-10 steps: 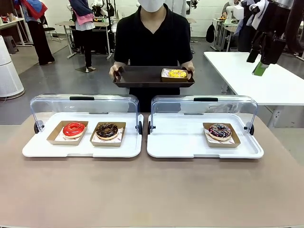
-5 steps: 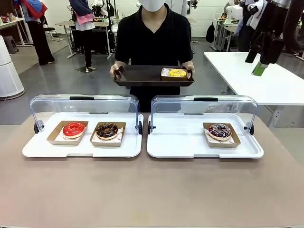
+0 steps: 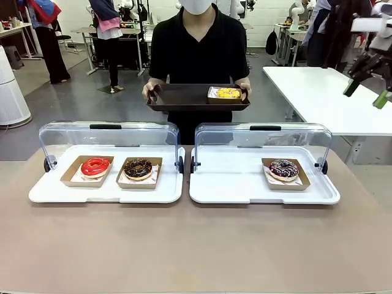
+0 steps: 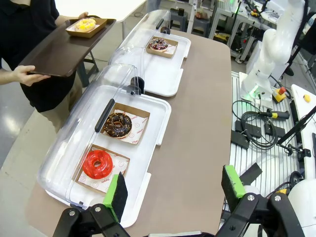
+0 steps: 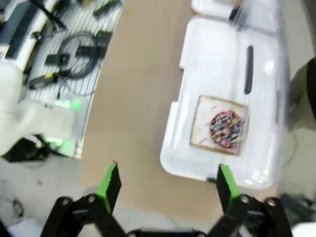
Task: Provide the desired donut to the person.
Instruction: Place the picked Paper togo box onto the Handle tray extended by the person.
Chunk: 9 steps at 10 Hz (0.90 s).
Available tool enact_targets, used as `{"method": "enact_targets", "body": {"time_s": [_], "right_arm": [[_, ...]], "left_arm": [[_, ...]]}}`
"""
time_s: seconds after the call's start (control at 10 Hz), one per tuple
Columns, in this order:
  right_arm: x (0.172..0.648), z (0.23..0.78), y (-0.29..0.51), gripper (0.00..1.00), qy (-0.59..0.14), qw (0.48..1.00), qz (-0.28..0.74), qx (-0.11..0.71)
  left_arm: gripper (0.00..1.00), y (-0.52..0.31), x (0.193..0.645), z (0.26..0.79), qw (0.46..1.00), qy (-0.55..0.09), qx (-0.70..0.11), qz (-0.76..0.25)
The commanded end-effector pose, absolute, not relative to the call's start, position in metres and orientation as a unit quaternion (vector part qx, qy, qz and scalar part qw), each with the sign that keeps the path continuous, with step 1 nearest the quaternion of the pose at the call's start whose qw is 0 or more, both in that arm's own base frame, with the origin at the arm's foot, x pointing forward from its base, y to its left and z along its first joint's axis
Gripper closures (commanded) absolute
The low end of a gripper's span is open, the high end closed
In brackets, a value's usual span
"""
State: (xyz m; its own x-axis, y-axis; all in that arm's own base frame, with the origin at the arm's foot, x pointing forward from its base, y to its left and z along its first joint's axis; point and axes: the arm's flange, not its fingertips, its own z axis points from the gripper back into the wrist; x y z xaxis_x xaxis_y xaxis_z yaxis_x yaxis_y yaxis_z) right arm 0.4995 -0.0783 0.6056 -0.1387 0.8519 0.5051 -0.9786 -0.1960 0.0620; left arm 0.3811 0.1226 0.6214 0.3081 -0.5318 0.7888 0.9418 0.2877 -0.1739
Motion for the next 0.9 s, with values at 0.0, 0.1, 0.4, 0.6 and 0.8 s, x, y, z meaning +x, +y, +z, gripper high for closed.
{"method": "enact_targets", "body": {"time_s": [0.0, 0.1, 0.4, 0.6, 0.8], "right_arm": [[0.527, 0.612, -0.111, 0.00, -0.262, 0.652, 0.645, 0.301], [0.533, 0.602, -0.130, 0.00, -0.316, 0.680, 0.584, 0.310], [0.529, 0.562, -0.156, 0.00, -0.317, 0.698, 0.545, 0.338], [0.516, 0.550, -0.172, 0.00, -0.307, 0.648, 0.581, 0.385], [0.500, 0.551, -0.180, 0.00, -0.319, 0.612, 0.603, 0.400]], "left_arm": [[0.00, 0.123, 0.380, 0.622, 0.737, -0.312, -0.330, -0.501], [0.00, 0.123, 0.380, 0.622, 0.737, -0.312, -0.330, -0.501], [0.00, 0.123, 0.380, 0.622, 0.737, -0.312, -0.330, -0.501], [0.00, 0.123, 0.380, 0.622, 0.737, -0.312, -0.330, -0.501], [0.00, 0.123, 0.380, 0.622, 0.737, -0.312, -0.330, -0.501]]}}
